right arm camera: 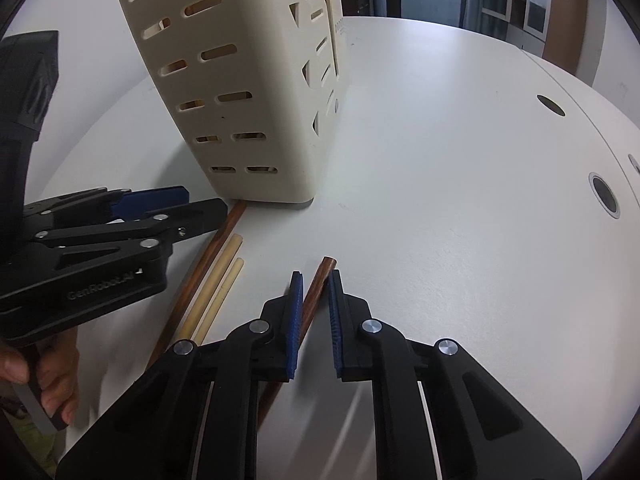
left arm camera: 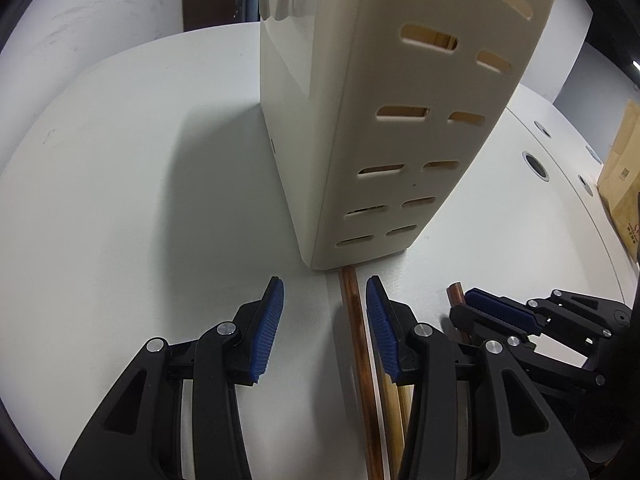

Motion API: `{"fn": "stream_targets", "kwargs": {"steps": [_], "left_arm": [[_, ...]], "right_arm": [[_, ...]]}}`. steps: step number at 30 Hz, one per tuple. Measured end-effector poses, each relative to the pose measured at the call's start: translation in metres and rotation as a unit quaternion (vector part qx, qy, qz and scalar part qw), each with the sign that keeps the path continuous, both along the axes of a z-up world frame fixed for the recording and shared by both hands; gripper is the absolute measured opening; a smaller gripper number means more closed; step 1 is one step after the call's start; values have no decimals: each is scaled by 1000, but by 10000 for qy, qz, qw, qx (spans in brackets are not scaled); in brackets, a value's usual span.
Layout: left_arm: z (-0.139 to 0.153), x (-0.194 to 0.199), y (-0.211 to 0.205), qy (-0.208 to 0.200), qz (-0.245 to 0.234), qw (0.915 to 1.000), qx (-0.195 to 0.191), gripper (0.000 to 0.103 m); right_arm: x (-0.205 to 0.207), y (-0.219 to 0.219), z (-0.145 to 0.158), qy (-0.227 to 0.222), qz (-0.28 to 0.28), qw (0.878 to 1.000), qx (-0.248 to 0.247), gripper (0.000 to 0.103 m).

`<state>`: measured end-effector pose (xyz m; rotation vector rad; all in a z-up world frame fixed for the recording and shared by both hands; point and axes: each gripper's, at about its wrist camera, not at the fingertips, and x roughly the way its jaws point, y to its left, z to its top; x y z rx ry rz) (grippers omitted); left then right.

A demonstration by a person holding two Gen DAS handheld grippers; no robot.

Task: Organize utensils
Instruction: 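Grasp a dark-brown chopstick with the right tool while the left tool grasps another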

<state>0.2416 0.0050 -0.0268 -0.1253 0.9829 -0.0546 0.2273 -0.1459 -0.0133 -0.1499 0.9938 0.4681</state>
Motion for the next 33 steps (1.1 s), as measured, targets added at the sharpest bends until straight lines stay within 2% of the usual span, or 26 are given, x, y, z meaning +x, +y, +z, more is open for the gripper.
{"fn": "stream_targets", "kwargs": {"steps": [11,19,23,27,33], "left_arm": [[-8,8,-2,52,-18,9999,159,43],[-6,7,0,62,-81,9999,29,43],[-6,5,-7,20,-198,9994,288,44],[-6,6,-10,40,-168,9992,368,44],[-5,4,-12,63,-146,9984,546,32]], "right_arm": [[-8,3,1,-45,8,10000,-56,12],[-3,1,2,-50,19,10000,-52,12],[0,-1,1,-67,24,10000,-64,12],[1,-3,0,-95,29,9999,-78,12],[-1,-3,-3,-110,33,9999,-91,12]]}}
